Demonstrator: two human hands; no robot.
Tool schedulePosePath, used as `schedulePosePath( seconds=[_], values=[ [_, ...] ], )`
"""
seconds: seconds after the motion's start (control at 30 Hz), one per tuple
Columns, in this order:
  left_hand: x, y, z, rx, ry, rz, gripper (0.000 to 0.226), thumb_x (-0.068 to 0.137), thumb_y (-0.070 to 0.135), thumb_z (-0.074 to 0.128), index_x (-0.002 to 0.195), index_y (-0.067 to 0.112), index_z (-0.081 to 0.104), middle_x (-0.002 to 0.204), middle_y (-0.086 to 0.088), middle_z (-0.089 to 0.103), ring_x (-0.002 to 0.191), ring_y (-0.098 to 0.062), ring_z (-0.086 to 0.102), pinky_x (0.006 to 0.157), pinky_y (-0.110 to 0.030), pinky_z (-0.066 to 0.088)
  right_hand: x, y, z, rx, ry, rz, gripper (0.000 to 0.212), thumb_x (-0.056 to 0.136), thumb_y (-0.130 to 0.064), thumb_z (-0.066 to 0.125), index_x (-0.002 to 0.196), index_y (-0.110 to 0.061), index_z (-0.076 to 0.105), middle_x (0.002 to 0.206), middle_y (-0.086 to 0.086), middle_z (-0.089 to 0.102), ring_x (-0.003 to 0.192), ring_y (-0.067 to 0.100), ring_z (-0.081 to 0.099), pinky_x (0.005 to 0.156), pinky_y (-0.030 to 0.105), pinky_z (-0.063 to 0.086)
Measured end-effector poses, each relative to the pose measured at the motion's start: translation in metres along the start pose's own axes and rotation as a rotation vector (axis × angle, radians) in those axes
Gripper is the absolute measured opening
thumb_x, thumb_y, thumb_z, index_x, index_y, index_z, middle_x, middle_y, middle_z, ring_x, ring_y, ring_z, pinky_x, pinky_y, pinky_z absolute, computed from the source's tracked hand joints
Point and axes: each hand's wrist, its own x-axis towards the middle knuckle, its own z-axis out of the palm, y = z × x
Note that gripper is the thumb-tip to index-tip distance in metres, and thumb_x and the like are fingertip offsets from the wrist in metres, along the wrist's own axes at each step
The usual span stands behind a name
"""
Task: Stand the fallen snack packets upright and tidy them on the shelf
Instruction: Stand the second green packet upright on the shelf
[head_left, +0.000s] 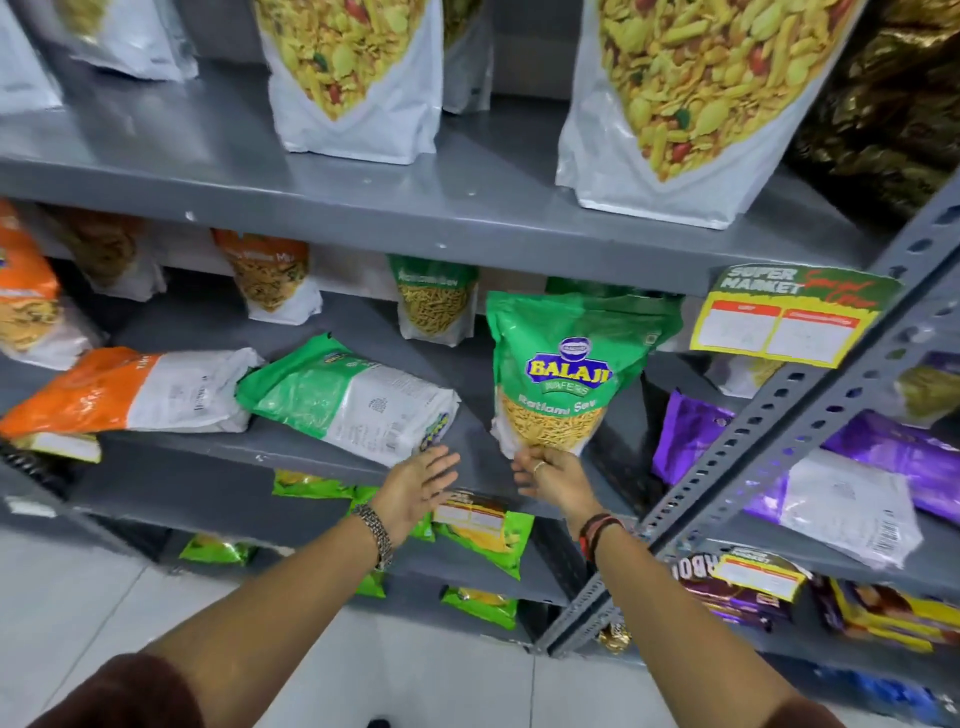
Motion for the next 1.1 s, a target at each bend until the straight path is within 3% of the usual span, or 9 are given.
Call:
schedulePosePath(
  seconds=[0.1, 0.2, 0.33, 0.67, 0.8, 0.87, 0.97, 1.03, 1.1],
  values=[
    [-0.015, 0.000, -0.027, 0.062, -0.025, -0.003, 0.044, 0.097, 0.024, 0.032, 0.137, 0.010, 0.044, 0.144, -0.007, 0.046, 0.134, -0.028, 0.041, 0.108, -0.037, 0.032, 0.000, -0.020, 0.038, -0.066, -0.057, -0.101, 0.021, 0.093, -0.004, 0.042, 0.092, -0.001, 0.062, 0.092, 0.010, 0.060, 0.073, 0.016, 0.057, 0.059, 0.018, 0.051],
    [-0.023, 0.007, -0.048, 0.063, 0.015, -0.006, 0.041, 0.096, 0.025, 0.036, 0.131, 0.010, 0.049, 0.130, -0.009, 0.056, 0.121, -0.027, 0.053, 0.099, -0.038, 0.041, 0.005, -0.044, 0.068, -0.292, 0.085, -0.290, 0.026, 0.087, -0.003, 0.045, 0.103, -0.001, 0.065, 0.108, 0.014, 0.066, 0.104, 0.026, 0.059, 0.090, 0.031, 0.045],
    [-0.016, 0.025, -0.087, -0.031, 0.184, -0.024, 0.037, 0.097, 0.027, 0.035, 0.127, 0.009, 0.045, 0.122, -0.012, 0.060, 0.104, -0.029, 0.059, 0.083, -0.036, 0.047, 0.027, -0.080, 0.109, -0.382, 0.143, -0.432, 0.029, 0.081, 0.003, 0.048, 0.104, 0.000, 0.065, 0.107, 0.021, 0.070, 0.104, 0.032, 0.063, 0.092, 0.028, 0.044],
    [0.029, 0.067, -0.158, -0.061, 0.206, -0.098, 0.049, 0.099, 0.026, 0.033, 0.131, -0.009, 0.040, 0.135, -0.027, 0.051, 0.123, -0.038, 0.052, 0.097, -0.044, 0.044, 0.119, -0.122, 0.178, -0.870, -0.040, -0.057, 0.048, 0.094, -0.034, 0.040, 0.122, 0.003, 0.054, 0.130, 0.026, 0.055, 0.119, 0.038, 0.053, 0.093, 0.036, 0.043],
    [0.039, 0.069, -0.172, -0.073, 0.182, -0.074, 0.038, 0.097, 0.021, 0.039, 0.122, -0.008, 0.045, 0.106, -0.027, 0.061, 0.071, -0.026, 0.066, 0.070, -0.037, 0.056, 0.130, -0.125, 0.184, -0.778, -0.009, 0.046, 0.046, 0.092, -0.028, 0.048, 0.124, 0.004, 0.053, 0.131, 0.023, 0.055, 0.117, 0.035, 0.055, 0.084, 0.032, 0.043],
    [0.045, 0.071, -0.177, -0.080, 0.136, -0.049, 0.029, 0.097, 0.018, 0.039, 0.114, -0.004, 0.046, 0.094, -0.022, 0.061, 0.062, -0.021, 0.065, 0.055, -0.029, 0.058, 0.130, -0.124, 0.183, -0.721, 0.022, 0.057, 0.039, 0.088, -0.021, 0.057, 0.118, 0.004, 0.057, 0.120, 0.017, 0.061, 0.110, 0.032, 0.059, 0.077, 0.030, 0.046],
    [0.049, 0.080, -0.185, -0.125, 0.089, 0.027, 0.022, 0.097, 0.015, 0.039, 0.111, -0.001, 0.045, 0.101, -0.022, 0.062, 0.058, -0.017, 0.069, 0.052, -0.026, 0.059, 0.124, -0.120, 0.176, -0.484, 0.111, 0.071, 0.004, 0.082, -0.011, 0.062, 0.078, -0.008, 0.064, 0.069, 0.009, 0.060, 0.057, 0.019, 0.055, 0.047, 0.022, 0.034],
    [0.051, 0.093, -0.190, -0.097, 0.065, 0.116, 0.012, 0.097, 0.014, 0.040, 0.098, 0.005, 0.047, 0.098, -0.017, 0.062, 0.053, -0.011, 0.069, 0.052, -0.024, 0.059, 0.121, -0.119, 0.171, -0.307, 0.172, 0.075, 0.025, 0.081, 0.000, 0.057, 0.062, -0.014, 0.063, 0.040, -0.004, 0.055, 0.041, 0.011, 0.043, 0.041, 0.018, 0.030],
    [0.051, 0.113, -0.194, -0.031, 0.066, 0.232, 0.018, 0.097, 0.014, 0.040, 0.080, 0.013, 0.045, 0.089, -0.012, 0.060, 0.054, -0.011, 0.067, 0.053, -0.024, 0.059, 0.114, -0.120, 0.168, -0.147, 0.209, 0.039, 0.035, 0.080, 0.011, 0.049, 0.061, -0.013, 0.065, 0.036, -0.007, 0.057, 0.042, 0.011, 0.047, 0.045, 0.018, 0.035]
  ],
)
